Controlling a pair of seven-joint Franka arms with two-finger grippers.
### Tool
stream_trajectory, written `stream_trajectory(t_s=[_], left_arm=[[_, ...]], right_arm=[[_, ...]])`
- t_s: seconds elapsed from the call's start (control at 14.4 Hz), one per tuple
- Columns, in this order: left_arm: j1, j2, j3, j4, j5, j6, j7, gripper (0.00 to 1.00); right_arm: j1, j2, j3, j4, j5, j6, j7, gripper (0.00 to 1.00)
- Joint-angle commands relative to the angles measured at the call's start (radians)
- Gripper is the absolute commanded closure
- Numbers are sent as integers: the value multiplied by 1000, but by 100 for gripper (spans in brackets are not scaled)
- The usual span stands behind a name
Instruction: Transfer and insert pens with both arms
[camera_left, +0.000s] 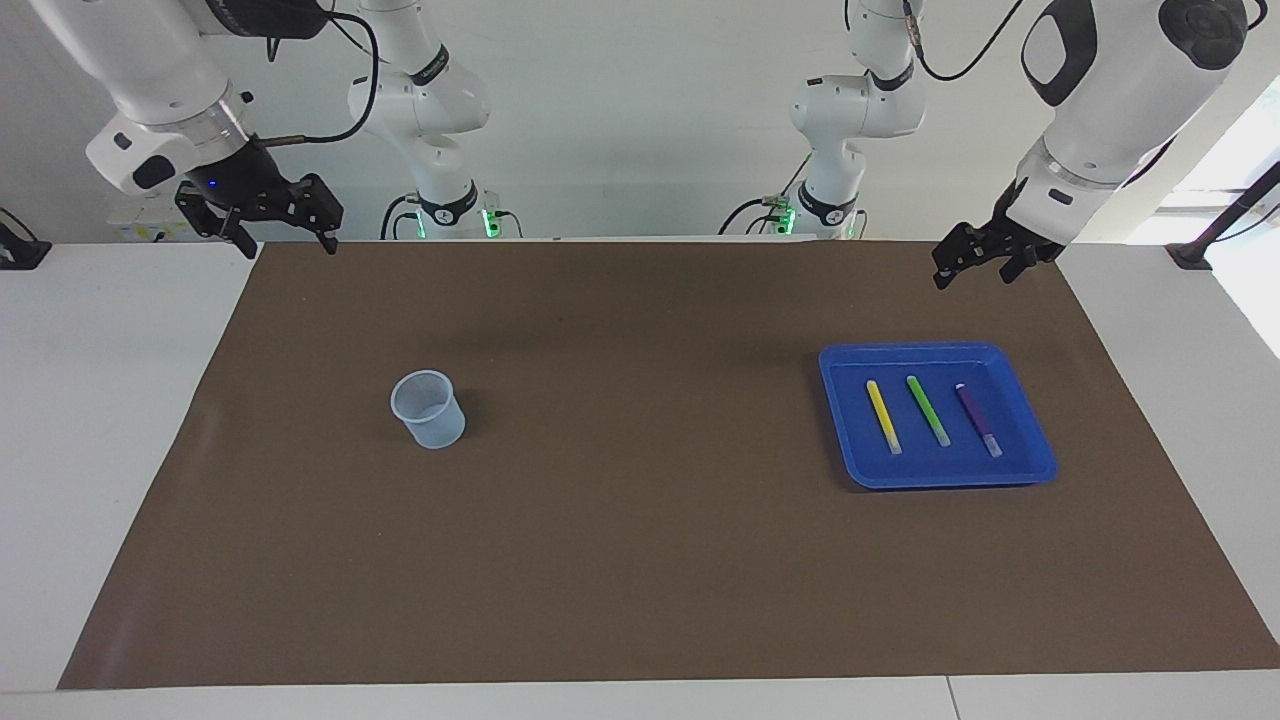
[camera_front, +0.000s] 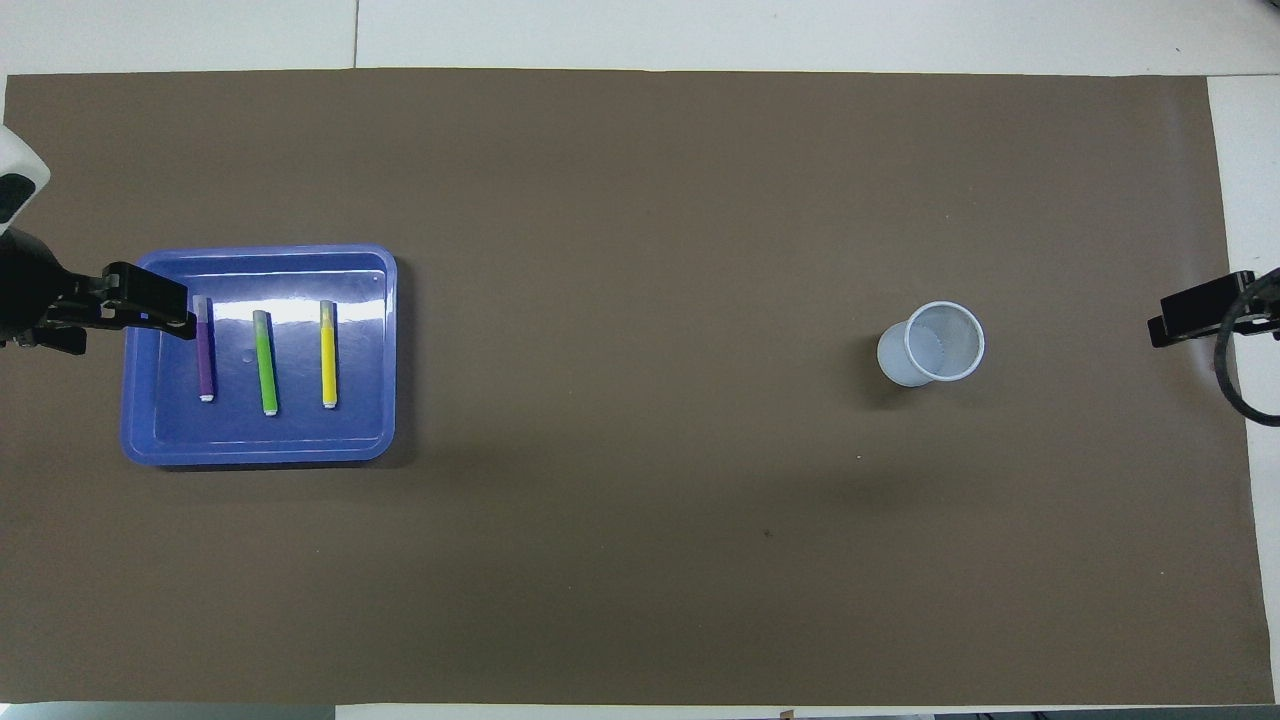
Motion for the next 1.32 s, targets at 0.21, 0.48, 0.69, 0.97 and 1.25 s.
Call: stream_trajectory(t_s=[0.21, 0.48, 0.69, 0.97, 1.25], left_arm=[[0, -14, -1, -20, 13, 9, 13, 0], [5, -14, -1, -20, 13, 18, 11, 0], [17, -19, -1, -30, 13, 18, 16, 0], [19, -57, -1, -101, 13, 25, 11, 0], [65, -127, -1, -271, 15, 183, 16, 0]], right_arm=[[0, -21, 0, -29, 9, 24, 13, 0], [0, -21, 0, -29, 9, 24, 13, 0], [0, -21, 0, -29, 9, 24, 13, 0], [0, -21, 0, -29, 9, 24, 13, 0], [0, -21, 0, -29, 11, 24, 13, 0]])
